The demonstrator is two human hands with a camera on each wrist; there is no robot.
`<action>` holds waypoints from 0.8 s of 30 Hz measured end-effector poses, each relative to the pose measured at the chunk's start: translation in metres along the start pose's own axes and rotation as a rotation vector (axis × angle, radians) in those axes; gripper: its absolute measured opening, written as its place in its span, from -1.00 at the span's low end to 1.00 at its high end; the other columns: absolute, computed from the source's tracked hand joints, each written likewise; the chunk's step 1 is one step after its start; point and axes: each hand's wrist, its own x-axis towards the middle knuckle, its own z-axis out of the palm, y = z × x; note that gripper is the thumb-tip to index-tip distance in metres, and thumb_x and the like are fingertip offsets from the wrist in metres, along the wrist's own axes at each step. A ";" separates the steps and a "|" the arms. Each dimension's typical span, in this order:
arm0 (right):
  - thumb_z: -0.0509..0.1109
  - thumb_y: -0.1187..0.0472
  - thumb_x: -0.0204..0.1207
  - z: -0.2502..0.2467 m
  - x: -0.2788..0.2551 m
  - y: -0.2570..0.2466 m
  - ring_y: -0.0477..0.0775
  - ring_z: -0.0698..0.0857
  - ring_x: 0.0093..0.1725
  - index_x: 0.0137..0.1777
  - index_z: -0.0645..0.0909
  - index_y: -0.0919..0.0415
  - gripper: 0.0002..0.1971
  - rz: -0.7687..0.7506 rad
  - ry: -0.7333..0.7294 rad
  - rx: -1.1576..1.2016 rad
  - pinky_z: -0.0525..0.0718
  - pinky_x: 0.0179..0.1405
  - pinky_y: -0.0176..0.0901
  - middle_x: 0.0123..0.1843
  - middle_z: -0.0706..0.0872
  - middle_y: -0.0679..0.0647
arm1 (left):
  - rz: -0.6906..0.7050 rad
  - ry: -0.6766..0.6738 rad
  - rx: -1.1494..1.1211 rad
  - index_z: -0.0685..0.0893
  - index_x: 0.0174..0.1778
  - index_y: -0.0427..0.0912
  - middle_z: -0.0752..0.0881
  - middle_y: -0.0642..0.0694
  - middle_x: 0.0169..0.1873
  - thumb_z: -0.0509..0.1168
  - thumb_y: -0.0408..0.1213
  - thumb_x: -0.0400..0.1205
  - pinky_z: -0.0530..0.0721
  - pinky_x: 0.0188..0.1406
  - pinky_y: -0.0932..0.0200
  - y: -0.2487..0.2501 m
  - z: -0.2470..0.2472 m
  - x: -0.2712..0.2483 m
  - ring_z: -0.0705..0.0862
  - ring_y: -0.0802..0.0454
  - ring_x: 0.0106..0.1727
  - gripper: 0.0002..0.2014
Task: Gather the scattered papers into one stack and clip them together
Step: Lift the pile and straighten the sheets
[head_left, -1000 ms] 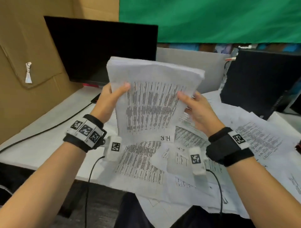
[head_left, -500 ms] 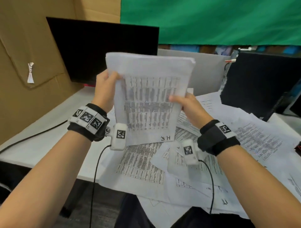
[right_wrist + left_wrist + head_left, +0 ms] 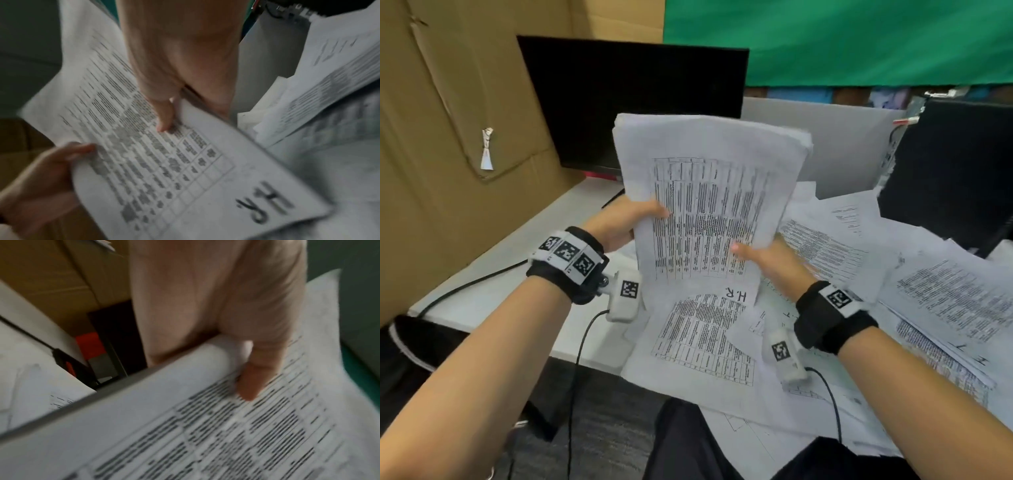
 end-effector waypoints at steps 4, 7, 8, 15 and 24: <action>0.60 0.12 0.44 0.031 0.008 -0.041 -0.07 0.80 0.02 0.11 0.71 0.12 -0.73 -0.165 0.193 0.194 0.78 0.04 -0.17 0.06 0.82 0.03 | 0.213 0.308 -0.018 0.57 0.33 -0.21 0.75 -0.07 0.15 0.33 -0.43 0.58 0.73 0.08 0.12 0.029 -0.038 0.009 0.74 0.01 0.13 -0.63; 0.55 0.18 0.50 0.083 0.018 -0.041 0.01 0.81 0.01 0.06 0.71 0.15 -0.82 -0.065 0.062 0.281 0.78 0.03 -0.13 0.04 0.83 0.10 | 0.394 0.695 0.016 0.39 0.43 -0.20 0.55 -0.11 0.29 0.29 -0.43 0.53 0.68 0.10 0.31 0.070 -0.064 0.009 0.59 0.03 0.29 -0.48; 0.54 0.18 0.52 0.106 0.023 -0.034 0.14 0.82 0.06 0.06 0.71 0.19 -0.83 0.007 0.017 0.311 0.79 0.08 0.01 0.05 0.82 0.18 | 0.464 0.756 0.000 0.40 0.39 -0.18 0.53 -0.11 0.28 0.27 -0.42 0.49 0.67 0.17 0.20 0.081 -0.073 0.006 0.57 -0.05 0.33 -0.49; 0.47 0.13 0.59 0.229 0.038 -0.009 0.22 0.75 0.02 0.25 0.66 0.38 -0.64 0.336 -0.068 0.338 0.73 0.00 -0.04 0.04 0.76 0.24 | 0.258 0.429 -0.201 0.57 0.31 -0.10 0.74 -0.02 0.14 0.19 -0.24 0.67 0.68 0.02 0.23 0.095 -0.063 0.003 0.77 0.08 0.07 -0.71; 0.42 0.25 0.54 0.137 0.085 0.001 0.19 0.69 0.05 0.10 0.63 0.29 -0.81 0.343 0.011 0.272 0.71 0.07 0.02 0.16 0.70 0.26 | -0.160 0.291 -0.259 0.55 0.29 -0.21 0.69 -0.15 0.20 0.18 -0.26 0.70 0.65 -0.05 0.20 -0.009 -0.034 0.045 0.72 0.01 0.09 -0.74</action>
